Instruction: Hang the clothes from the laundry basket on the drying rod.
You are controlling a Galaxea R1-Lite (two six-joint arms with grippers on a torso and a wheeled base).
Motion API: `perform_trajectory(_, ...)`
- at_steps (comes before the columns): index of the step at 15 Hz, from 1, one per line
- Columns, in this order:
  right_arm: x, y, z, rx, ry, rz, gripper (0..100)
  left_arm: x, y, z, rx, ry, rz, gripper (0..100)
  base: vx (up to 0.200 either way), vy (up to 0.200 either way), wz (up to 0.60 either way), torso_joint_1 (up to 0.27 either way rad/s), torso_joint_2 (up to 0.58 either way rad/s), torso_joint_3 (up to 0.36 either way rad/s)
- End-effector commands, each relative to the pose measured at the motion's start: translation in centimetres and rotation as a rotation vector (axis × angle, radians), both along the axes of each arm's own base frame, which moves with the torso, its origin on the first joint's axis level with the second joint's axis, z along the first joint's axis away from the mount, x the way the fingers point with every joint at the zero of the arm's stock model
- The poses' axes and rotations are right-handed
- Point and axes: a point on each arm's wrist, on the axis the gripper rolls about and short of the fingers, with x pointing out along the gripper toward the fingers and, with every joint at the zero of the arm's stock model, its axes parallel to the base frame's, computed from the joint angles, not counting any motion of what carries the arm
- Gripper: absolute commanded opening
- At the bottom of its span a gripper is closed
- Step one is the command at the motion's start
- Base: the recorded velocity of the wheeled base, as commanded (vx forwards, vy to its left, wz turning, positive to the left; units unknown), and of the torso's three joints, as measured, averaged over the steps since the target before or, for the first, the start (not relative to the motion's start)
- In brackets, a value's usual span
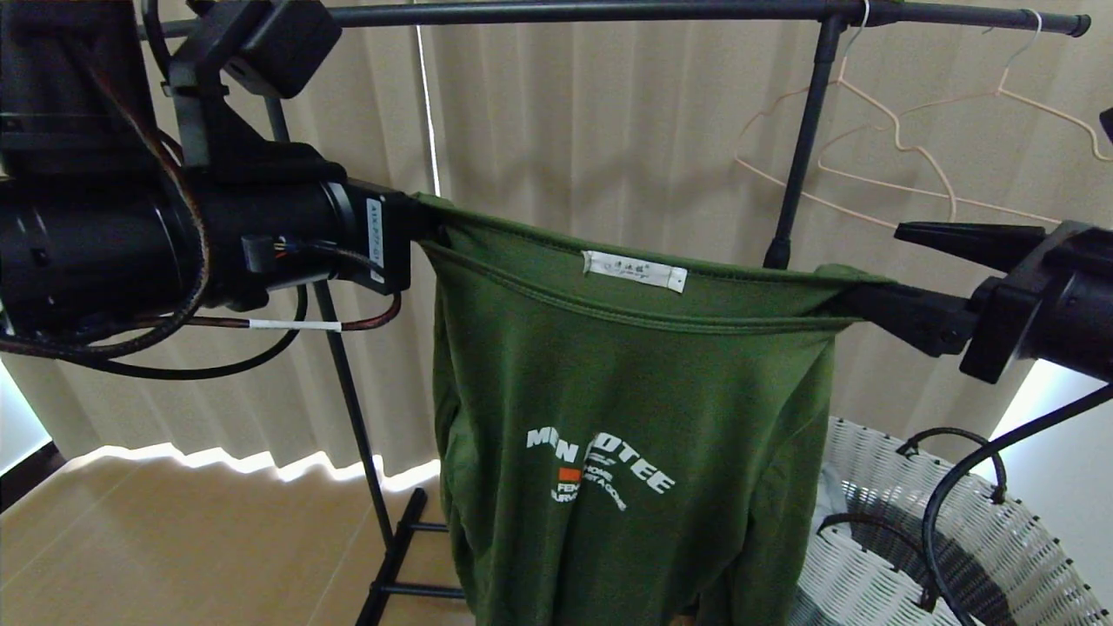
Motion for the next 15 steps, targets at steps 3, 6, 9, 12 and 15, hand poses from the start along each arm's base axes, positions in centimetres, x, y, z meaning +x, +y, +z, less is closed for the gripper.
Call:
perform_trajectory(3,-1.7,-0.2,-0.3,0.014,-0.015,0.098,100,0.9,1.1,-0.6,0.019,0.009,0.104,0,0.0,0.0,0.0,0.0,0.0,0.0)
perform_trajectory(6,-2.6,-0.4,-0.2,0.031,-0.023,0.218,100,2.0,2.3,-1.1,0.033,0.02,0.174,0,0.0,0.0,0.0,0.0,0.0,0.0)
perform_trajectory(9,-2.9,-0.5,-0.1,0.037,-0.031,0.232,100,2.4,3.2,-0.9,0.028,0.018,0.213,0,0.0,0.0,0.0,0.0,0.0,0.0)
perform_trajectory(12,-2.7,-0.6,-0.2,0.028,-0.027,0.215,100,2.5,3.6,-1.6,0.037,0.038,0.226,0,0.0,0.0,0.0,0.0,0.0,0.0)
perform_trajectory(15,-2.0,-2.4,-1.3,-0.018,-0.001,0.048,100,1.3,5.1,-2.3,0.052,0.054,0.255,0,0.0,0.0,0.0,0.0,0.0,0.0)
